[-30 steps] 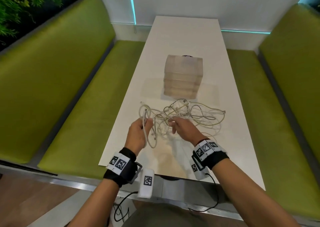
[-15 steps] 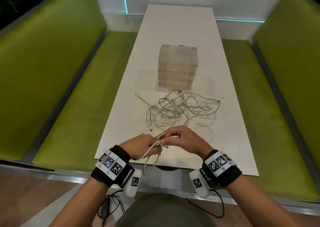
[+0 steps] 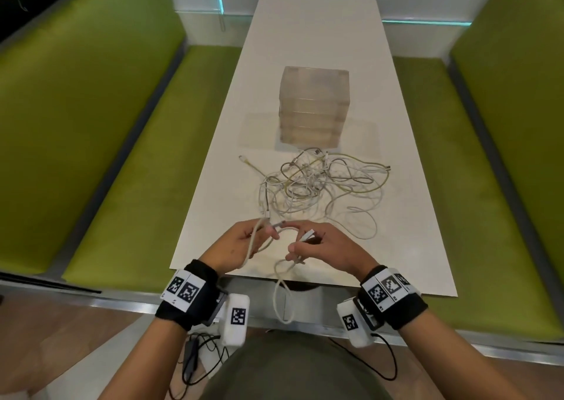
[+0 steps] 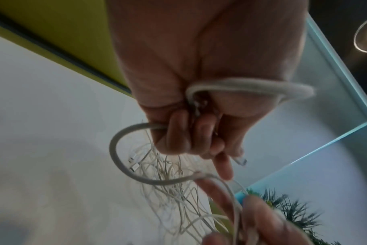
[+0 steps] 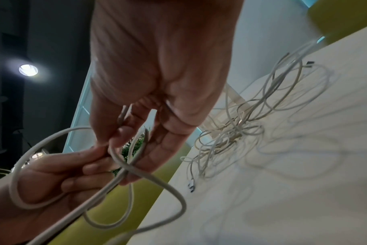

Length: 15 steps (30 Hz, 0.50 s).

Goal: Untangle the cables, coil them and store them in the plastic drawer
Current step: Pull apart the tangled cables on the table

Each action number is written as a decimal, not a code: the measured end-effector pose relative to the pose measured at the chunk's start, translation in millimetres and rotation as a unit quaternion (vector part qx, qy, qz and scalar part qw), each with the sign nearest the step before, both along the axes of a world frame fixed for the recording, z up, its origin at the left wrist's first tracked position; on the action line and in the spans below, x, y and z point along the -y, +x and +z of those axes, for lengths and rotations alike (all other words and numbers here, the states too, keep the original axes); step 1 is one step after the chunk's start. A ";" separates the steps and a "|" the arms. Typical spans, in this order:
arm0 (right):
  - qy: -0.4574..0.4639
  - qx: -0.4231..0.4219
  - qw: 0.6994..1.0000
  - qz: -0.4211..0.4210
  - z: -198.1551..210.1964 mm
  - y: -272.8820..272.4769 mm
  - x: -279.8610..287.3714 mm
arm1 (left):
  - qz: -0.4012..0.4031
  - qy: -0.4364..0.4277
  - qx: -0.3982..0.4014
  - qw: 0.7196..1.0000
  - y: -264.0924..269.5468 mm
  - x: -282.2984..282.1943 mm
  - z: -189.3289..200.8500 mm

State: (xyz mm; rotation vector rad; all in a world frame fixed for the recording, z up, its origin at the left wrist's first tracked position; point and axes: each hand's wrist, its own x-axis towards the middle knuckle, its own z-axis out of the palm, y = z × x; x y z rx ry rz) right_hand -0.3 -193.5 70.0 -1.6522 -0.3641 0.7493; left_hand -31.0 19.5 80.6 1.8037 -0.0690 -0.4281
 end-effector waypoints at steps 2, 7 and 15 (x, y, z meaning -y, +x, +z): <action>0.032 -0.012 0.999 -0.013 5.2 -4.1 -5.6 | -0.037 0.008 -0.019 0.999 -2.8 7.7 -0.2; 0.063 -0.019 0.997 -0.046 5.7 -5.3 -9.7 | 0.051 0.056 -0.043 0.996 -2.1 13.5 -12.0; 0.020 0.169 0.985 -0.041 0.6 -11.8 -9.2 | 0.102 -0.024 -0.087 0.991 4.3 11.7 -12.9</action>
